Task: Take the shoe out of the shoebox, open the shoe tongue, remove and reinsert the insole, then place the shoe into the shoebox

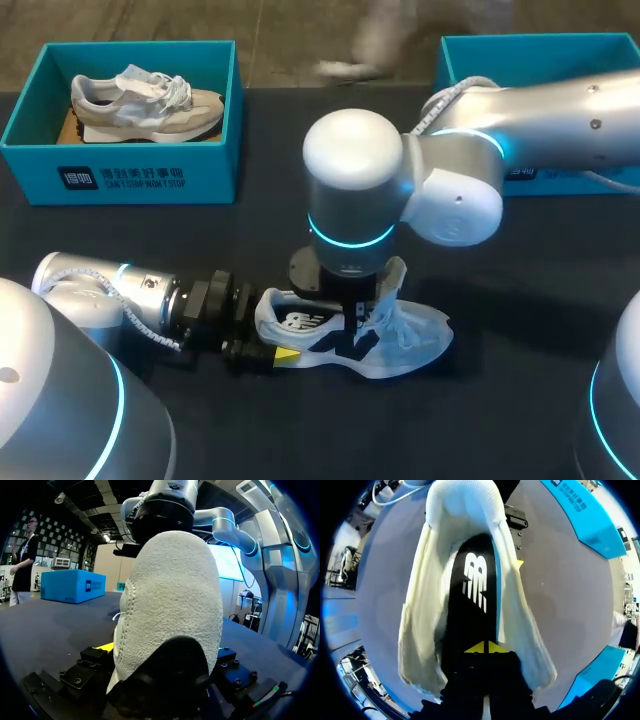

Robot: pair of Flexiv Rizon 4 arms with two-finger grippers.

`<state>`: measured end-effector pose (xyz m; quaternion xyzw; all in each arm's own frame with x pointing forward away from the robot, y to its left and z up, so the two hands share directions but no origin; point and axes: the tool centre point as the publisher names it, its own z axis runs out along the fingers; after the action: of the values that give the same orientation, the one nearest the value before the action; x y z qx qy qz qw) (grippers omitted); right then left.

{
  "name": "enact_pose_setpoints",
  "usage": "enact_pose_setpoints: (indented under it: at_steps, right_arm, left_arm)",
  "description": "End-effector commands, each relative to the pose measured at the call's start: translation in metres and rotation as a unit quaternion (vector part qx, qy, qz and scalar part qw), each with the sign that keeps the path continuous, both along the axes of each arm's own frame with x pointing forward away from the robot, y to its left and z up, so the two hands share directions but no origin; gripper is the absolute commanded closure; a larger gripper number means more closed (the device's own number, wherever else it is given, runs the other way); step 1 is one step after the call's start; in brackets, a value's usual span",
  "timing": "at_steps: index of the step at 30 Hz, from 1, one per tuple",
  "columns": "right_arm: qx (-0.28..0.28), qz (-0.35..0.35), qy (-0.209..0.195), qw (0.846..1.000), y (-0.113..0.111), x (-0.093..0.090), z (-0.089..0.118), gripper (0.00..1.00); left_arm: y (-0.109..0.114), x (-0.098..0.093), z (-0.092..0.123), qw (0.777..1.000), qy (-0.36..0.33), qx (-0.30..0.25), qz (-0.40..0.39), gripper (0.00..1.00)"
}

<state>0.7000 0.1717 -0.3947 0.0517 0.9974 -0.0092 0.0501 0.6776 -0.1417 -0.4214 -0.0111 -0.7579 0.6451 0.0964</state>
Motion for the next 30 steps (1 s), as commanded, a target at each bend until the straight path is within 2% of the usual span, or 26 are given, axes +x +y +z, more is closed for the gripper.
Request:
enact_pose_setpoints:
  at_steps: [1,4,7,12,24,30]
  right_arm:
    - [0.005,-0.004,0.0,1.0,-0.009,0.0,0.004,0.89]
    - [0.007,-0.009,0.004,1.0,-0.013,0.001,0.003,0.71]
    - [0.009,-0.01,0.011,1.0,-0.014,0.003,0.0,0.67]
    - [0.018,-0.011,0.035,0.999,-0.014,0.004,-0.009,0.7]
    - [0.025,-0.012,0.056,0.998,-0.011,-0.003,-0.026,0.7]
    - [0.007,-0.022,0.091,0.996,-0.006,-0.01,-0.031,0.71]
  left_arm:
    - [0.001,-0.001,-0.001,1.0,0.0,0.001,0.0,1.0]
    - [0.001,-0.001,-0.001,1.0,0.0,0.001,0.0,1.0]
    - [0.001,-0.001,-0.001,1.0,0.0,0.001,0.0,1.0]
    - [0.001,-0.001,-0.001,1.0,0.0,0.001,0.0,1.0]
    - [0.001,-0.001,-0.001,1.0,0.0,0.001,0.0,1.0]
    - [0.001,-0.001,-0.001,1.0,0.0,0.001,0.0,1.0]
